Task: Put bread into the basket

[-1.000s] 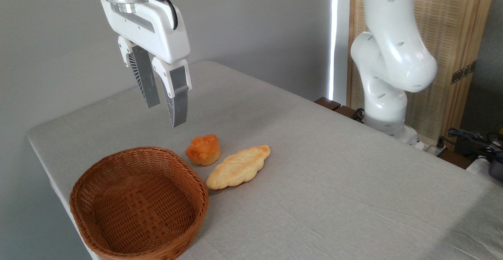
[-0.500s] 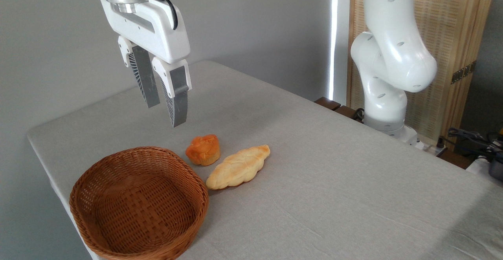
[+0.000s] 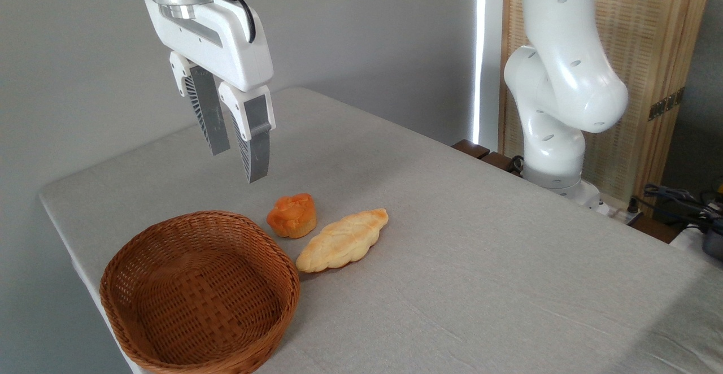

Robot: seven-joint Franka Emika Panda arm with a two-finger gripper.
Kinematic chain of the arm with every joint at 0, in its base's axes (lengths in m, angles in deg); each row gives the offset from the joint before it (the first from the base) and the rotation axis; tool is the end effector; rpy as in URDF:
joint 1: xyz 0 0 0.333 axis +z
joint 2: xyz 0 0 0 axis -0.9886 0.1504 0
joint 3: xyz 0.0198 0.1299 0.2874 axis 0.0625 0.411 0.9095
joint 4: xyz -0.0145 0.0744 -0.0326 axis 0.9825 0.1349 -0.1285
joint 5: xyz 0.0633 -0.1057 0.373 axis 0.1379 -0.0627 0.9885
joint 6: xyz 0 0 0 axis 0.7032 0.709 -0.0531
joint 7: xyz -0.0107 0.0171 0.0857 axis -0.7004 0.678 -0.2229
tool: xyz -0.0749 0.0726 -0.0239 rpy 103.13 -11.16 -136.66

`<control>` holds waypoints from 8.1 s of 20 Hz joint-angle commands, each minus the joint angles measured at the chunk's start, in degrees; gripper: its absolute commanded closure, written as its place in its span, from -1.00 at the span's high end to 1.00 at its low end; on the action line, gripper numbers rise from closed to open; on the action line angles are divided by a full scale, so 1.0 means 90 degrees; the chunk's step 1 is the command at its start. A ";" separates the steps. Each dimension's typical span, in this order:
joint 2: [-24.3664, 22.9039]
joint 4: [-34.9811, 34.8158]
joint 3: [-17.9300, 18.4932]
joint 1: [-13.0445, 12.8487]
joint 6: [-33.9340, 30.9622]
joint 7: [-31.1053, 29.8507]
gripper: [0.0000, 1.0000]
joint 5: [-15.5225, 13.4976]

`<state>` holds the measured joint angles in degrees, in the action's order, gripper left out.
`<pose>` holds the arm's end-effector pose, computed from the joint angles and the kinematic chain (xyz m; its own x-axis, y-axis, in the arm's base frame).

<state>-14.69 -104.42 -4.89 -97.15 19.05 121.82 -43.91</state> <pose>0.6012 -0.0543 0.6368 0.7253 -0.6844 0.0745 -0.6877 -0.7253 0.0322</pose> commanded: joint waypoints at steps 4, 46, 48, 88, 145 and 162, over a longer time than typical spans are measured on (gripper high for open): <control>-0.0043 -0.0010 0.0076 -0.0041 -0.0109 -0.0008 1.00 -0.0069; -0.0003 -0.0185 -0.1340 0.1365 -0.0060 -0.0008 1.00 0.0097; -0.0091 -0.0487 -0.1379 0.1336 0.0028 0.0001 1.00 0.0107; -0.1352 -0.5039 -0.2327 0.0330 0.3456 -0.1288 1.00 0.0312; -0.0991 -0.4551 -0.1838 0.0389 0.6881 -0.1834 1.00 0.0195; -0.1028 -0.4551 -0.1848 0.0369 0.6320 -0.1815 1.00 0.0283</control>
<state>-21.35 -145.66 -22.03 -93.72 81.55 106.16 -41.50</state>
